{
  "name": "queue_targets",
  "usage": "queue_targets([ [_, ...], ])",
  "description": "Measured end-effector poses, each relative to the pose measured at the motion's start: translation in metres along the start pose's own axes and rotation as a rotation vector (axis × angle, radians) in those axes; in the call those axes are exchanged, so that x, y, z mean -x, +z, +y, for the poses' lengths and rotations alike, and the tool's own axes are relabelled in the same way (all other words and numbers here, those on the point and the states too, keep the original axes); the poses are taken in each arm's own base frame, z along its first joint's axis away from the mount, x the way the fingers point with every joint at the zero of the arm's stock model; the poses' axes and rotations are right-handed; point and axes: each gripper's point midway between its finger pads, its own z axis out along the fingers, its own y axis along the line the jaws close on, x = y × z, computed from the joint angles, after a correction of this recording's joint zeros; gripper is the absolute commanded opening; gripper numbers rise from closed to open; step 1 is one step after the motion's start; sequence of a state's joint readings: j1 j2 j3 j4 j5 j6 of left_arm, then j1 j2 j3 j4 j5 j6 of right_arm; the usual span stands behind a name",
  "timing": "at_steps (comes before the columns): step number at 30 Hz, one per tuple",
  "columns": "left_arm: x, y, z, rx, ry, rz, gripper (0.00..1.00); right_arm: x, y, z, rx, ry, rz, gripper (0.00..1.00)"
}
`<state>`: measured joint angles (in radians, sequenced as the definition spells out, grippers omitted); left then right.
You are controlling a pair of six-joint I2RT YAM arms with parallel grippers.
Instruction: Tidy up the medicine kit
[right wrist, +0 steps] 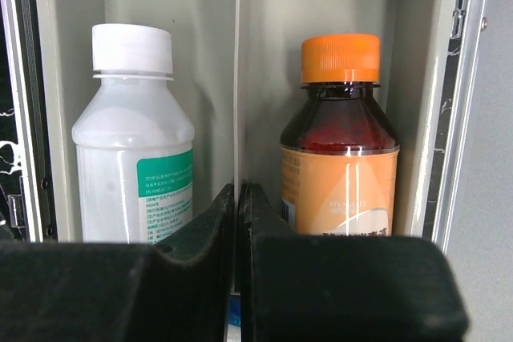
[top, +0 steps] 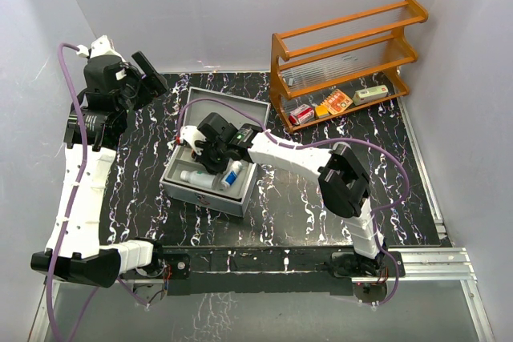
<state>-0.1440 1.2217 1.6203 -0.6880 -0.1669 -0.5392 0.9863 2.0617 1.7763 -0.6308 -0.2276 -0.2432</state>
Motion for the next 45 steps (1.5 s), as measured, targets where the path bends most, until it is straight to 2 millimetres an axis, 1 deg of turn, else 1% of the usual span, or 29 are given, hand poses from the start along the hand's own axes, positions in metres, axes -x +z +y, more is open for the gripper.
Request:
queue_targets([
  [16, -0.006, 0.003, 0.001, 0.002, 0.002, 0.015, 0.78, 0.001, -0.002, 0.000, -0.009, 0.032, -0.002, 0.00],
  [25, -0.009, 0.005, 0.003, 0.006, 0.003, 0.020, 0.78, 0.002, -0.006, 0.006, -0.014, 0.046, -0.007, 0.00],
  [33, -0.010, 0.006, 0.003, 0.008, 0.005, 0.024, 0.78, 0.000, -0.005, 0.010, -0.005, 0.044, 0.000, 0.00],
  [41, -0.010, 0.006, 0.003, 0.007, 0.005, 0.024, 0.78, -0.004, 0.001, 0.009, -0.006, 0.043, -0.008, 0.00],
  [45, -0.010, 0.006, 0.003, 0.007, 0.005, 0.024, 0.78, -0.002, 0.002, 0.008, -0.017, 0.039, -0.033, 0.00],
])
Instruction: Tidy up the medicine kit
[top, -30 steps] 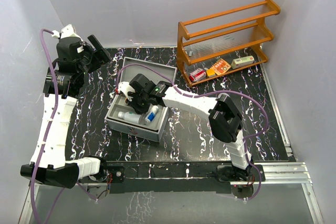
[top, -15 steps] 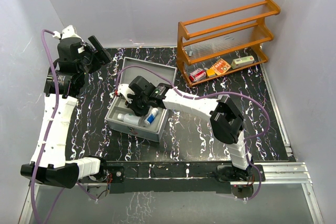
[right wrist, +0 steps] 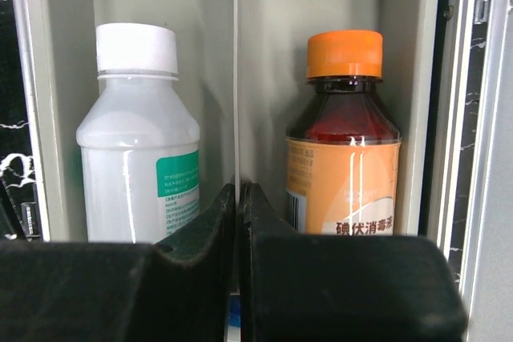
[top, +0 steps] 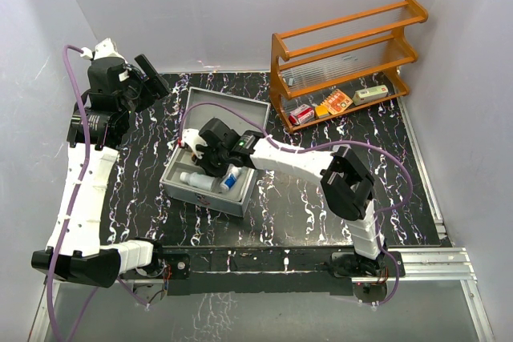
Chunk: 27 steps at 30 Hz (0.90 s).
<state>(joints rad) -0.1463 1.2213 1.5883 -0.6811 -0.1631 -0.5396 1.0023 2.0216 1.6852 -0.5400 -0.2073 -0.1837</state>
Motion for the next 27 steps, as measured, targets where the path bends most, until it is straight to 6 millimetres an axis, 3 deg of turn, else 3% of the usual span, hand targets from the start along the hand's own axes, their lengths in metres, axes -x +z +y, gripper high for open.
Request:
queue_targets([
  [27, -0.0007, 0.0004, 0.0005, 0.001, 0.001, 0.002, 0.78, -0.0027, 0.0019, -0.0030, -0.010, -0.058, -0.018, 0.00],
])
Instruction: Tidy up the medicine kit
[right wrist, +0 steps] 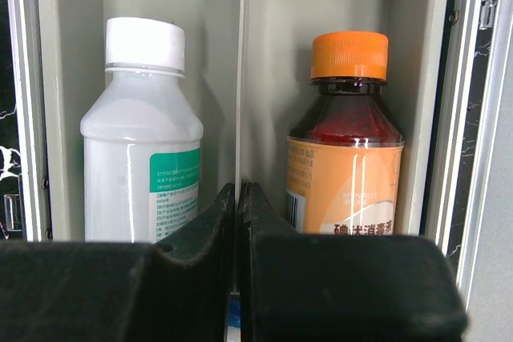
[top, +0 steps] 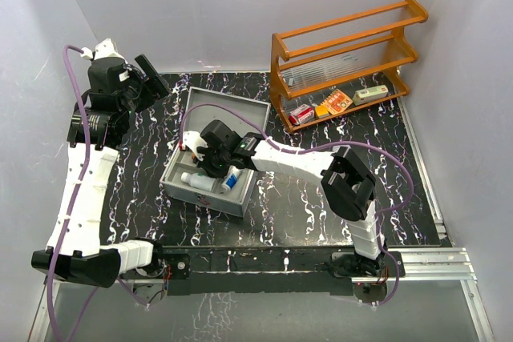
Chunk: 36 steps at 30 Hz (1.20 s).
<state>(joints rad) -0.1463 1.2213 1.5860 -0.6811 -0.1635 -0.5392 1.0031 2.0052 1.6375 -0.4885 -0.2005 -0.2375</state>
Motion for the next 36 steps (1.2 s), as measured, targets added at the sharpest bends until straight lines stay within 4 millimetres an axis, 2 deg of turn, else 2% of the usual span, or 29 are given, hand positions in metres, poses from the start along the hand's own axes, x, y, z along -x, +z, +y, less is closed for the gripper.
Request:
queue_targets([
  [5, 0.000, 0.000, 0.000, 0.000, 0.000, 0.000, 0.78, 0.000, 0.000, 0.001, 0.004, -0.001, -0.001, 0.00],
  [9, 0.000, 0.000, 0.000, 0.000, 0.000, 0.000, 0.78, 0.000, 0.000, 0.001, 0.005, 0.002, -0.001, 0.05],
  [18, 0.000, 0.000, 0.000, 0.000, 0.001, 0.000, 0.78, 0.010, -0.003, -0.003, -0.022, 0.018, -0.019, 0.21],
  [24, 0.000, 0.000, 0.000, 0.000, 0.006, 0.001, 0.78, 0.015, -0.009, -0.005, -0.055, 0.031, -0.027, 0.36],
  [27, 0.000, 0.000, 0.000, -0.001, 0.009, 0.001, 0.80, 0.025, -0.021, -0.007, -0.083, 0.042, -0.052, 0.44],
  [32, 0.000, 0.000, 0.001, 0.000, 0.019, 0.001, 0.84, 0.055, -0.053, -0.019, -0.127, 0.108, -0.138, 0.48],
  [35, -0.001, 0.000, 0.001, 0.000, 0.025, 0.001, 0.98, 0.072, -0.076, -0.026, -0.153, 0.152, -0.199, 0.54],
  [36, -0.001, 0.000, 0.001, 0.000, 0.026, 0.002, 0.99, 0.076, -0.085, -0.029, -0.167, 0.175, -0.217, 0.56],
])
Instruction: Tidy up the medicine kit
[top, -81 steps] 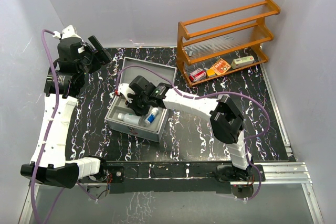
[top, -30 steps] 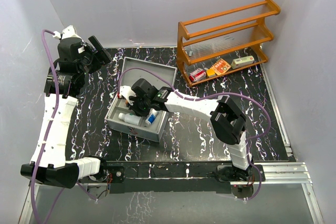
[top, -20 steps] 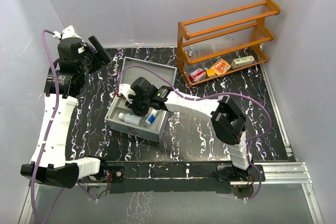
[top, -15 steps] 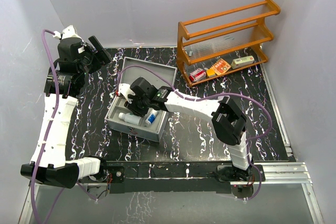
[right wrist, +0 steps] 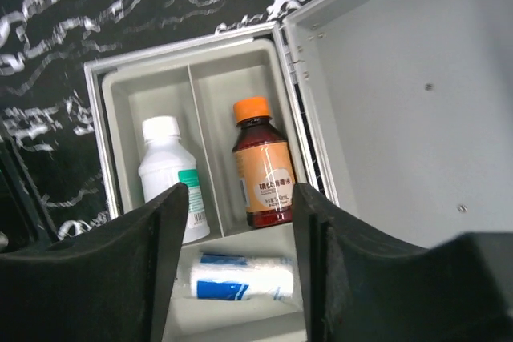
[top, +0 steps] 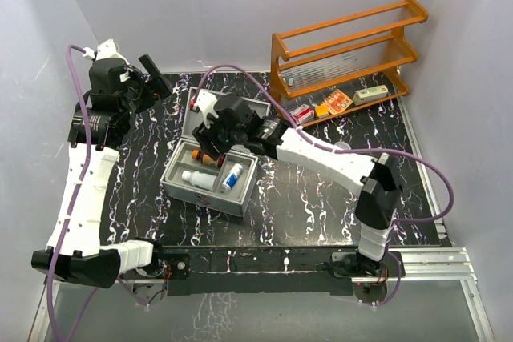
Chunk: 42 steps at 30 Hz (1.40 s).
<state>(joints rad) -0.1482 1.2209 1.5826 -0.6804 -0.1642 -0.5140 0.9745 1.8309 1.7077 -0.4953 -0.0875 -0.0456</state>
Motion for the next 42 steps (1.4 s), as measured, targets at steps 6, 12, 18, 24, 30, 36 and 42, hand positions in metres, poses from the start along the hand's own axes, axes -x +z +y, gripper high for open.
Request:
queue_targets([
  [6, -0.031, 0.007, 0.009, -0.003, 0.030, 0.071, 0.99, 0.035, -0.041, -0.035, -0.124, 0.165, -0.112, 0.69],
  [12, -0.098, 0.017, 0.033, 0.024, 0.044, 0.242, 0.94, 0.053, -0.103, -0.103, -0.367, 0.391, -0.257, 0.74],
  [18, -0.156, 0.016, 0.070, 0.143, 0.054, 0.413, 0.84, 0.036, -0.140, -0.149, -0.544, 0.576, -0.295, 0.74],
  [24, -0.178, 0.017, 0.097, 0.215, 0.028, 0.481, 0.78, 0.004, -0.133, -0.169, -0.586, 0.658, -0.212, 0.75],
  [30, -0.185, 0.025, 0.107, 0.210, -0.040, 0.514, 0.68, -0.026, -0.102, -0.175, -0.564, 0.697, -0.107, 0.76],
  [36, -0.198, 0.029, 0.112, 0.182, -0.112, 0.570, 0.50, -0.055, -0.088, -0.192, -0.568, 0.751, -0.044, 0.75],
  [42, -0.202, 0.034, 0.112, 0.164, -0.150, 0.601, 0.37, -0.076, -0.078, -0.198, -0.502, 0.759, -0.031, 0.75],
])
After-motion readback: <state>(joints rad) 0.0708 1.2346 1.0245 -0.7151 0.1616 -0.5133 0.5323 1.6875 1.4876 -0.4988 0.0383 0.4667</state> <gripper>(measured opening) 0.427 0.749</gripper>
